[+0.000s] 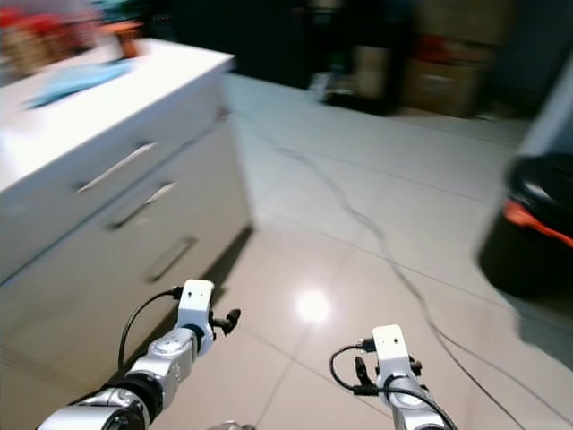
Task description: Kitchen organization
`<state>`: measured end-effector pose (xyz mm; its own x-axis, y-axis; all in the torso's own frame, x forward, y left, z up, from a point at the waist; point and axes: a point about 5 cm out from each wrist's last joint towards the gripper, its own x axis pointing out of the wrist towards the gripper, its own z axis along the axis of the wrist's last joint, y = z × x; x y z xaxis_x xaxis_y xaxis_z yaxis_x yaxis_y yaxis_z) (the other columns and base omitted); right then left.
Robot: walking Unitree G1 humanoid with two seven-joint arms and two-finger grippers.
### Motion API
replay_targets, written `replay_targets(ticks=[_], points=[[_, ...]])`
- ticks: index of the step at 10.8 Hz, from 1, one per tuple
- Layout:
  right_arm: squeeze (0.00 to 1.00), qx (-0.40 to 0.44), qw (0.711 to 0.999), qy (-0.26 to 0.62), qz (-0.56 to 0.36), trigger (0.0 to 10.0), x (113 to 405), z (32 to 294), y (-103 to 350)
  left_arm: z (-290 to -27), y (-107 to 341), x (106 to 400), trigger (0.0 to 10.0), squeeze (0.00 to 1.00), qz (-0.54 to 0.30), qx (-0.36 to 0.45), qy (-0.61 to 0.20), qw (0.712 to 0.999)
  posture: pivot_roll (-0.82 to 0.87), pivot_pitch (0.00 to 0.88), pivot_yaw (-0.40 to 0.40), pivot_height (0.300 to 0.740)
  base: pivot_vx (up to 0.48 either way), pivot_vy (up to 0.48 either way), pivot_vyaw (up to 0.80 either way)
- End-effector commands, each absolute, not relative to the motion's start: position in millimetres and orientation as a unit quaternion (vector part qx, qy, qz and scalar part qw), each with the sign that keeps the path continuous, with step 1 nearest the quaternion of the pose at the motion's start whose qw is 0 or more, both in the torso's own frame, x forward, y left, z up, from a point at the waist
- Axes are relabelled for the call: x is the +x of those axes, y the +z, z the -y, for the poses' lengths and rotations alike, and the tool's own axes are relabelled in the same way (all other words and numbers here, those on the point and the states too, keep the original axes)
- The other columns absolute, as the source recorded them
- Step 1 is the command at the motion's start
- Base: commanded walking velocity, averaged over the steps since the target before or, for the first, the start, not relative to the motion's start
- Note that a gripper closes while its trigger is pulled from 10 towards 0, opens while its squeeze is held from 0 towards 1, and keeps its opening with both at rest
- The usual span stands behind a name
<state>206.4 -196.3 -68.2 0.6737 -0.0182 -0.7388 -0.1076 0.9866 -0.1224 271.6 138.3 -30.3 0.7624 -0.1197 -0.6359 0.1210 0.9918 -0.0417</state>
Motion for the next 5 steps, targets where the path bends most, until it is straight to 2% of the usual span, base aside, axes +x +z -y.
replay_targets(ticks=[1,5], points=[[0.0,-0.082,0.906,0.027,-0.414,10.0,200,195,-72,-135,-27,277,10.0,0.0,-0.339,0.012,-0.07,0.938,-0.12,0.0,0.086,0.74,0.0,0.0,0.8],[0.0,-0.103,0.893,0.018,-0.437,10.0,184,209,-78,-133,-25,279,10.0,0.0,-0.342,0.02,-0.078,0.936,-0.12,0.0,0.097,0.74,0.0,0.0,0.8]])
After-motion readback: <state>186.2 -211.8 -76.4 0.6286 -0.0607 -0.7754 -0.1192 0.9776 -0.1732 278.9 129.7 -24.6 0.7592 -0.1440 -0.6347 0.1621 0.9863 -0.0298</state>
